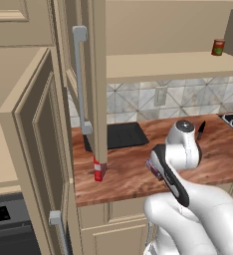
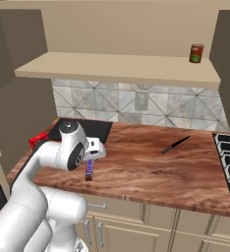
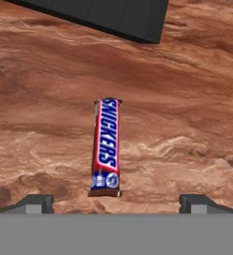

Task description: Pick the boxed food and bar from the counter and place them in the cabinets closest to them.

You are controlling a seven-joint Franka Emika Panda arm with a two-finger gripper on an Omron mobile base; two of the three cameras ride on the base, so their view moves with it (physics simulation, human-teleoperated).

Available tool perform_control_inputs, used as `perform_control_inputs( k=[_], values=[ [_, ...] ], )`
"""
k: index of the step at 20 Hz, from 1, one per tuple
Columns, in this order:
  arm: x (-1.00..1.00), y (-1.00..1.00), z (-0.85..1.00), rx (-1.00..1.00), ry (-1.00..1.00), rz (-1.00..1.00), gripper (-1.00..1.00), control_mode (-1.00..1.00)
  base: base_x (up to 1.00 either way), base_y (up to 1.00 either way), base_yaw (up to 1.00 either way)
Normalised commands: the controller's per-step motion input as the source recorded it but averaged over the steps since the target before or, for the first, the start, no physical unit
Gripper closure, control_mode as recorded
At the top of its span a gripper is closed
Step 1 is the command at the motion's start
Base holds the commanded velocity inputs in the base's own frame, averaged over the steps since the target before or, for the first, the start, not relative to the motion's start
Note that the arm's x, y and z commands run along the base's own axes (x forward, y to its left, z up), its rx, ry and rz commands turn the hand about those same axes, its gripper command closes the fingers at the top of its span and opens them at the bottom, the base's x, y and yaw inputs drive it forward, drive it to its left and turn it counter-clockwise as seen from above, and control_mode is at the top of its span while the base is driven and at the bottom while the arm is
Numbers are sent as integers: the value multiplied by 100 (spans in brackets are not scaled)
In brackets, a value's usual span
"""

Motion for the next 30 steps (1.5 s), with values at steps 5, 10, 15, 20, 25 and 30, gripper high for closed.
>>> perform_control_inputs(
  k=[5,10,15,20,25,30],
  values=[
    [0,2,-2,0,0,0,-100,-100,0,0,0],
    [0,30,-21,0,0,0,-100,-100,0,0,0],
    [0,4,-3,0,0,0,-100,-100,0,0,0],
    [1,0,-23,0,0,0,-100,-100,0,0,0],
    [9,1,-61,2,0,0,-100,-100,0,0,0],
    [25,9,-76,3,0,0,-100,-100,0,0,0]
  ],
)
